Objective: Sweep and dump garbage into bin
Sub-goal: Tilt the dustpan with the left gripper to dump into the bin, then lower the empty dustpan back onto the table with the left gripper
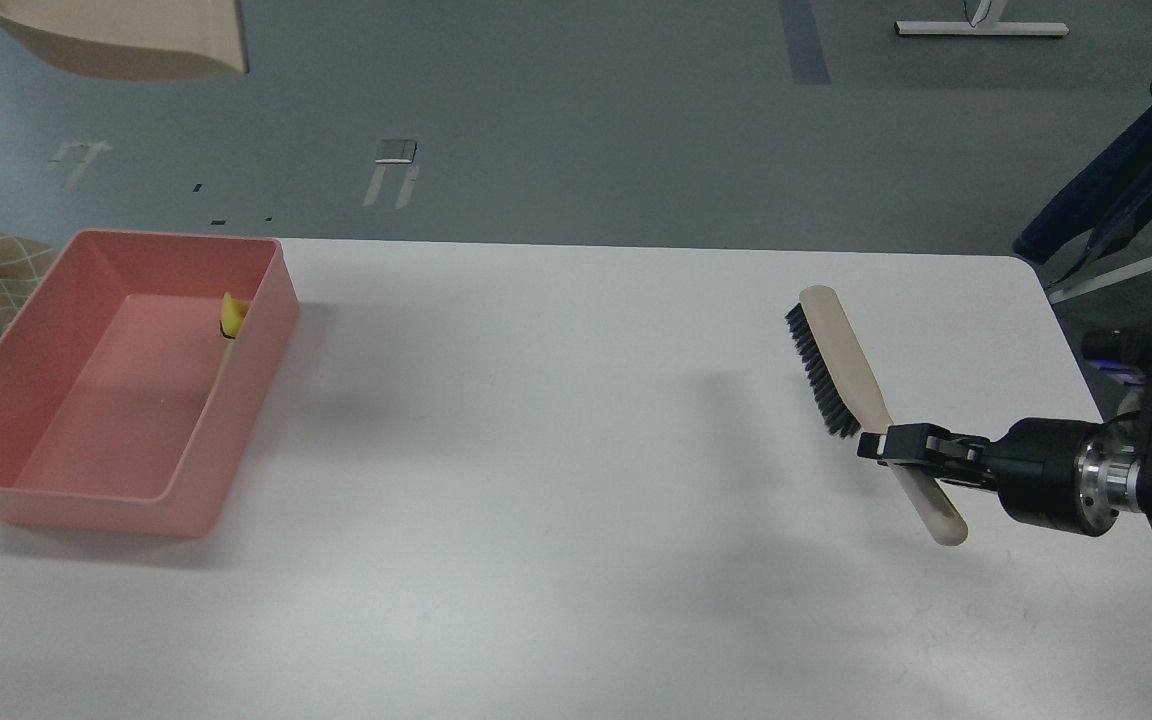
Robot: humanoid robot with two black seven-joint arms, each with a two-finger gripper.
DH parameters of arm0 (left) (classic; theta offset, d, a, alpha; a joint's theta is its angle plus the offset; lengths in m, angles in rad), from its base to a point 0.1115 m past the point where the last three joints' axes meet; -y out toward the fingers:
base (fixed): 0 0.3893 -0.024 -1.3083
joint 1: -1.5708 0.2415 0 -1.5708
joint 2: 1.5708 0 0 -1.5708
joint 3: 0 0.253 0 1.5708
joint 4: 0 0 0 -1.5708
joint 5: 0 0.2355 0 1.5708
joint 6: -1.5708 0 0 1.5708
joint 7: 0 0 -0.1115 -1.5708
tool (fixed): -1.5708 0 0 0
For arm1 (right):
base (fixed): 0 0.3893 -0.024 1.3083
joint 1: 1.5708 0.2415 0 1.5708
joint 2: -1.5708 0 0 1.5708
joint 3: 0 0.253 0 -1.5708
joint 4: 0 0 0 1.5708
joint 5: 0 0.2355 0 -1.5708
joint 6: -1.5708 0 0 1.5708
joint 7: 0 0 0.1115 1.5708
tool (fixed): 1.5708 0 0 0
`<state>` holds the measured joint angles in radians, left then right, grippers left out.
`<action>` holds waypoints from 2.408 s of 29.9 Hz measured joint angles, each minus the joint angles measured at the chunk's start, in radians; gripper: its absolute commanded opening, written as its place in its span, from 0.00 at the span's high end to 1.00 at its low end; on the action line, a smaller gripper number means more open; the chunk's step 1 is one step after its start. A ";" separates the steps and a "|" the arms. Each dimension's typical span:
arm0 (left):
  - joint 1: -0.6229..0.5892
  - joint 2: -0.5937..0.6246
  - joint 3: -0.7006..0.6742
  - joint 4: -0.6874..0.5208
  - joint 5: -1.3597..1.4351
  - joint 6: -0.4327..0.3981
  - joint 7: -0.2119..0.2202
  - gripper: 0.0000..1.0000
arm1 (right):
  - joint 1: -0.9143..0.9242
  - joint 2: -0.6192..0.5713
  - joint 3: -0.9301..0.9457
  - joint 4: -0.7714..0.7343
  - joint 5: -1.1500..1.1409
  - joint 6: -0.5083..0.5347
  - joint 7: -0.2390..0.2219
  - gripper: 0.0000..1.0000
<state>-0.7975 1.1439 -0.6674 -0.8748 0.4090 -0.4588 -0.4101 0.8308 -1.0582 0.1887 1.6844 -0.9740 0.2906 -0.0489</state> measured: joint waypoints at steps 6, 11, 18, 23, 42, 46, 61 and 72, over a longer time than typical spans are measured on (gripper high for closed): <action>0.010 -0.136 0.007 -0.086 0.029 0.116 0.036 1.00 | -0.004 -0.025 0.000 0.000 0.000 -0.001 0.000 1.00; 0.032 -0.228 0.024 -0.198 0.121 0.209 0.063 1.00 | -0.016 -0.049 -0.001 -0.004 0.000 -0.001 0.000 1.00; 0.092 -0.320 0.071 -0.315 0.168 0.324 0.078 1.00 | -0.037 -0.074 -0.006 -0.007 -0.002 -0.005 0.003 1.00; 0.142 -0.408 0.076 -0.332 0.250 0.341 0.091 1.00 | -0.052 -0.081 -0.007 -0.012 -0.005 -0.008 0.003 1.00; 0.198 -0.686 0.148 -0.184 0.469 0.393 0.103 1.00 | -0.065 -0.108 -0.009 -0.011 -0.003 -0.010 0.010 1.00; 0.201 -0.699 0.156 -0.167 0.509 0.397 0.103 1.00 | -0.069 -0.110 -0.011 -0.009 -0.003 -0.010 0.011 1.00; 0.217 -0.728 0.158 -0.133 0.539 0.406 0.104 1.00 | -0.073 -0.109 -0.012 -0.005 -0.003 -0.011 0.011 1.00; 0.217 -0.729 0.157 -0.133 0.537 0.406 0.104 1.00 | -0.073 -0.107 -0.015 -0.005 -0.003 -0.010 0.011 1.00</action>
<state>-0.5804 0.4154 -0.5108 -1.0078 0.9465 -0.0532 -0.3064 0.7579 -1.1652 0.1738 1.6798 -0.9771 0.2801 -0.0382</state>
